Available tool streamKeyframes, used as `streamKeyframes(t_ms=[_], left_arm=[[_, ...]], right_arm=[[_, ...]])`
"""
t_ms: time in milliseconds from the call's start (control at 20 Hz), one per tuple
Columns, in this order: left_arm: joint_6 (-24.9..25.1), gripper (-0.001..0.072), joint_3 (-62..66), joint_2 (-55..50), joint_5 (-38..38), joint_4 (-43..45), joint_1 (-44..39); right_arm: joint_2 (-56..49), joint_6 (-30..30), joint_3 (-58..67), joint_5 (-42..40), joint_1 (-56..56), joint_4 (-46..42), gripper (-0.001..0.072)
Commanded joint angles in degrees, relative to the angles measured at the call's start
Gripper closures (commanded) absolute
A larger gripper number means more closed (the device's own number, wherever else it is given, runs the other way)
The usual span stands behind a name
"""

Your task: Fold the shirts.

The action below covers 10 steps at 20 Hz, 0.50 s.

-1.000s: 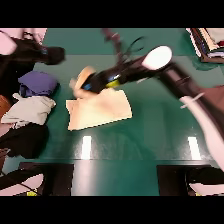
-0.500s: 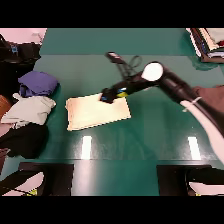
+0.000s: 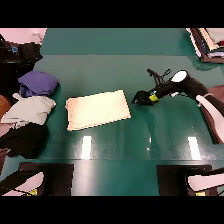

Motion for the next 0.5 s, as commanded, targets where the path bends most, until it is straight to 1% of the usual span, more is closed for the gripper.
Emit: streamKeyframes(t_ms=[0,150,200,250,300,450], left_arm=[[0.0,0.0680,0.0,0.0,0.0,-0.2,0.0],[0.0,0.0680,0.0,0.0,0.0,-0.2,0.0],[0.0,0.0681,0.0,0.0,0.0,-0.3,0.0],[0.0,0.0680,0.0,0.0,0.0,-0.4,0.0],[0.0,0.0680,0.0,0.0,0.0,-0.5,0.0],[0.0,0.0681,0.0,0.0,0.0,-2.0,0.0]], right_arm=[[-8.9,-2.0,6.0,3.6,2.2,7.0,0.0082],[-15.2,-2.0,12.9,4.1,7.0,12.2,0.0089],[-17.1,-2.0,15.3,4.6,8.6,13.4,0.0150],[-18.7,-2.0,17.5,4.7,10.1,13.5,0.0161],[-20.0,-2.0,19.5,4.7,11.3,13.5,0.0239],[-21.6,-2.0,24.2,3.3,13.9,10.9,0.0697]])
